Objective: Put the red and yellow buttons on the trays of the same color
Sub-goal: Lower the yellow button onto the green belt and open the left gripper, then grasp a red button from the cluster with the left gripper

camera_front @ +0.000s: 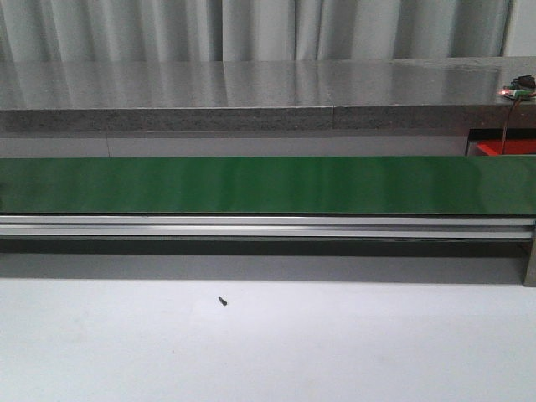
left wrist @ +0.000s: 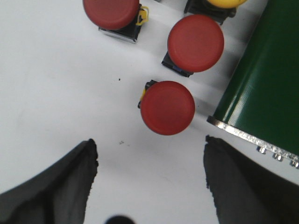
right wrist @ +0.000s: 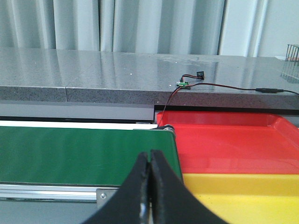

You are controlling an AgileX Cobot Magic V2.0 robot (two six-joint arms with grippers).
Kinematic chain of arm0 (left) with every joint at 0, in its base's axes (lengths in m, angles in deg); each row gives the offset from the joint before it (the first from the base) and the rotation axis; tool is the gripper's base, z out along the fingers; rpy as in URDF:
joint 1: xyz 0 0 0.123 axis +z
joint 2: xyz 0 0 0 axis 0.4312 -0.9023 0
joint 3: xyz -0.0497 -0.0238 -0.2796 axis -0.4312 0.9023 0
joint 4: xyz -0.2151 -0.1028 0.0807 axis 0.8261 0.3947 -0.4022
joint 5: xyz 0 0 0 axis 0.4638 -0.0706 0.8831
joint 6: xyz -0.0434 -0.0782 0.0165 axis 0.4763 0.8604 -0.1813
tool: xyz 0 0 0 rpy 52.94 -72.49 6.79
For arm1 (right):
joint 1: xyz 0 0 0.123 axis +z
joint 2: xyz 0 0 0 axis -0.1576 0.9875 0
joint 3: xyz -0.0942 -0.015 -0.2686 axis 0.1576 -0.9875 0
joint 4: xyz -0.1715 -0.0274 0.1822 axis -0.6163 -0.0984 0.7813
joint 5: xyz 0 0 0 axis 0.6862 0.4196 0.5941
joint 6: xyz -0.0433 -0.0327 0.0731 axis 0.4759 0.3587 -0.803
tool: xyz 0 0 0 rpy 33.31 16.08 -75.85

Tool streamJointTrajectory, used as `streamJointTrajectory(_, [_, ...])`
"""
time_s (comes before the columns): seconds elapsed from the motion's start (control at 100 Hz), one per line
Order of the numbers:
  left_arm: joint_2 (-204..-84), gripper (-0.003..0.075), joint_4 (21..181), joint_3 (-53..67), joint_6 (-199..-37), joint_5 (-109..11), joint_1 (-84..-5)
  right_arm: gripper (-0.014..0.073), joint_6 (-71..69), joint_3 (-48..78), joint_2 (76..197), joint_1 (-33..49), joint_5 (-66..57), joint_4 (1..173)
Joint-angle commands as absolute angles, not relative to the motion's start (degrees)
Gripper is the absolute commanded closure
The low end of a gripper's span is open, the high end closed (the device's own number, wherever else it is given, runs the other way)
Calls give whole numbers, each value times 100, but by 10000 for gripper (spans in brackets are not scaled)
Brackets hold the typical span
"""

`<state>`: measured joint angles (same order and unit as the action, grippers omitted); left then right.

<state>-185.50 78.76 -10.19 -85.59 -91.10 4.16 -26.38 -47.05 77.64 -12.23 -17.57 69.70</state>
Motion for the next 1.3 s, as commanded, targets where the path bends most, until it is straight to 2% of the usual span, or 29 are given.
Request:
streamJointTrajectory(0.0, [-18490, 239, 8112, -1151, -8494, -8796, 433, 661, -2635, -4603, 7654, -1220, -2221, 6950])
streamJointTrajectory(0.73, [-19001, 239, 8279, -1151, -8494, -8299, 433, 661, -2635, -4603, 7654, -1220, -2221, 6950])
streamJointTrajectory(1.29, [-19195, 286, 8256, -1161, -8494, -8067, 433, 661, -2635, -4603, 7654, -1220, -2221, 6950])
